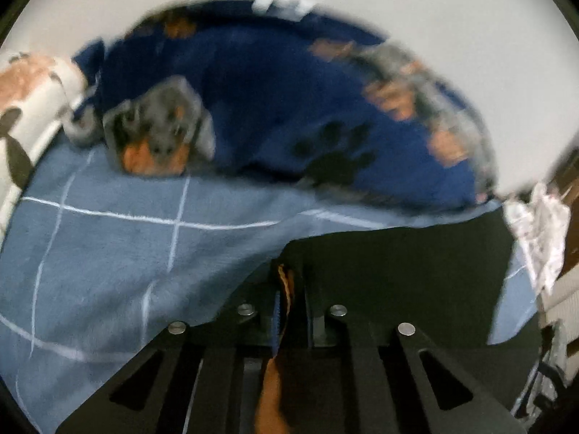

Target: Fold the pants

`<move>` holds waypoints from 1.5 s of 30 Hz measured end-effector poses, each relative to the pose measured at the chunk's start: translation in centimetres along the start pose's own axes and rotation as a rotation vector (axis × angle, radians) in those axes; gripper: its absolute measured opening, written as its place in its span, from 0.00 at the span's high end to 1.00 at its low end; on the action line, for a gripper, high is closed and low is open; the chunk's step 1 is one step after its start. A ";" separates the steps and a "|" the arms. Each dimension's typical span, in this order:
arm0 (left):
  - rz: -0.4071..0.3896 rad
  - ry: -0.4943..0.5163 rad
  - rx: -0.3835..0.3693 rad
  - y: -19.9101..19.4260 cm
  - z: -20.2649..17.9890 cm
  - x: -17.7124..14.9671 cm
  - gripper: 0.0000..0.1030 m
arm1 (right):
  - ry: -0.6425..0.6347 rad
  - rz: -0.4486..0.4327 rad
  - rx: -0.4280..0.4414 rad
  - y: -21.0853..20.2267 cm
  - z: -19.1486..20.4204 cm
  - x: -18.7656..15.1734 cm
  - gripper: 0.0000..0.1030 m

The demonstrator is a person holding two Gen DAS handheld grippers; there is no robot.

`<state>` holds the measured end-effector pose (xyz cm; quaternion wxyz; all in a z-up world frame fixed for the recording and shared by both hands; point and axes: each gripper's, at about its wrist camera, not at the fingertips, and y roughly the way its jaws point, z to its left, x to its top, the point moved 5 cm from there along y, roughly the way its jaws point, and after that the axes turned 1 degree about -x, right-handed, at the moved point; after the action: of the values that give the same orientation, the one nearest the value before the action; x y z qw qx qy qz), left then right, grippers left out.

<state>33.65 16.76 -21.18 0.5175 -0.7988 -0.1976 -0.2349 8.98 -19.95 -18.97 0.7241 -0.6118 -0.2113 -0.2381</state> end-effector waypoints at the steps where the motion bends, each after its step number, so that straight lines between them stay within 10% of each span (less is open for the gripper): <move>1: -0.039 0.028 -0.018 -1.9 -1.6 -0.4 0.91 | 0.012 -0.005 0.035 0.0 0.0 0.6 0.00; 12: -0.189 0.238 -0.157 -14.6 -13.9 -10.3 0.91 | 0.381 0.043 0.570 5.0 -1.4 12.9 0.00; 18: -0.133 0.212 -0.181 -15.8 -15.2 -15.5 0.90 | 0.553 0.142 0.617 11.3 -3.0 16.0 0.02; 21: -0.106 0.198 -0.174 -15.5 -15.3 -17.3 0.90 | 0.624 0.197 0.607 14.5 -4.0 16.4 0.23; 22: -0.093 0.187 -0.176 -15.2 -15.1 -17.6 0.90 | 0.630 0.215 0.580 15.1 -4.3 16.2 0.50; 23: -0.080 0.181 -0.170 -14.9 -15.0 -17.8 0.90 | 0.641 0.247 0.526 15.9 -4.8 15.8 0.78; 25: -0.073 0.183 -0.155 -14.7 -14.6 -17.9 0.89 | 0.680 0.260 0.518 15.9 -5.4 14.9 0.91; 35: -0.025 0.115 -0.069 -15.8 -9.9 -18.2 0.87 | 0.503 0.091 0.500 3.6 -3.9 6.1 0.93; 45: 0.102 0.154 0.016 -15.4 -8.2 -23.7 0.86 | 0.589 0.189 0.466 1.5 -4.6 -7.8 0.94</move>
<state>4.43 13.46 -20.67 0.5487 -0.7832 -0.1182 -0.2675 3.74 -23.62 -25.52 0.8921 -0.3530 0.0148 -0.2815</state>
